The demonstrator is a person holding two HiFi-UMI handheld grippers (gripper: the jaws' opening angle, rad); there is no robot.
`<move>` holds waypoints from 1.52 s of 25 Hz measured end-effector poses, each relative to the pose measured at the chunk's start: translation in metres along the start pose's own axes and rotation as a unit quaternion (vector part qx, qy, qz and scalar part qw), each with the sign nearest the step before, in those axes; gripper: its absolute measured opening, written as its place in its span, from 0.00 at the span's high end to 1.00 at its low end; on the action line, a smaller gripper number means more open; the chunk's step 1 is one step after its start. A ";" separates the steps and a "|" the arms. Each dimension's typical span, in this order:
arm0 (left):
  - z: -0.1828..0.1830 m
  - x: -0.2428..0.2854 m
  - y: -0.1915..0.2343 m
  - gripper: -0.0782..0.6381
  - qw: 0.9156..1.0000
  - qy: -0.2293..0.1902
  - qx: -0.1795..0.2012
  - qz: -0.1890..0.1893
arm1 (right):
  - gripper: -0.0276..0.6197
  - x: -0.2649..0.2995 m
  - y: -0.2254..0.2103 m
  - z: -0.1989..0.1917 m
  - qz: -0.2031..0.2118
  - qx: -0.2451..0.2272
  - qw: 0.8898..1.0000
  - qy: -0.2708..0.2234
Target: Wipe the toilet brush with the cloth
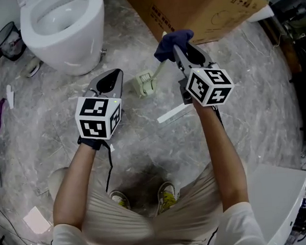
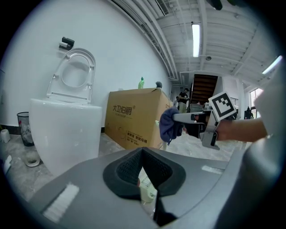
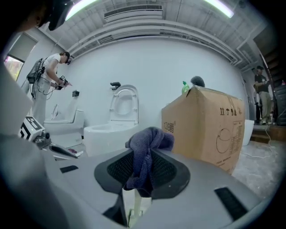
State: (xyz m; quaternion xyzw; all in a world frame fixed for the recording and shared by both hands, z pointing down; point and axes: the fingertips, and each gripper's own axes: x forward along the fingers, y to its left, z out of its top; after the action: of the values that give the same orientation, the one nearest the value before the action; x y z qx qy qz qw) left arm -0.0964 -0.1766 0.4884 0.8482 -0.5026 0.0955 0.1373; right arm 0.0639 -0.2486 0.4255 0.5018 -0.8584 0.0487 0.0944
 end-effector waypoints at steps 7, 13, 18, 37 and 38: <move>0.012 -0.003 0.014 0.89 1.000 -0.015 -0.008 0.009 | 0.79 -0.040 -0.028 0.051 0.001 0.014 0.999 -0.040; 0.014 -0.005 0.006 0.89 1.000 -0.018 0.006 -0.003 | 0.79 -0.076 -0.028 0.023 0.013 0.003 1.000 -0.023; 0.021 -0.011 0.008 0.89 0.999 -0.024 0.021 0.000 | 0.79 -0.085 -0.030 0.013 0.019 -0.001 1.000 -0.001; 0.017 -0.016 -0.018 0.89 0.998 -0.028 0.060 -0.010 | 0.79 -0.096 -0.024 -0.010 0.026 -0.040 0.998 0.031; 0.016 -0.016 -0.020 0.89 0.998 -0.026 0.062 -0.010 | 0.79 -0.096 -0.022 -0.010 0.029 -0.043 0.998 0.031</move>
State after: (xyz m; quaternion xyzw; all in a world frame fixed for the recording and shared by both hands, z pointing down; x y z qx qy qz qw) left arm -0.0865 -0.1598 0.4655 0.8624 -0.4903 0.1027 0.0725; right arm 0.1302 -0.1760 0.4145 0.4706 -0.8706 0.0301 0.1405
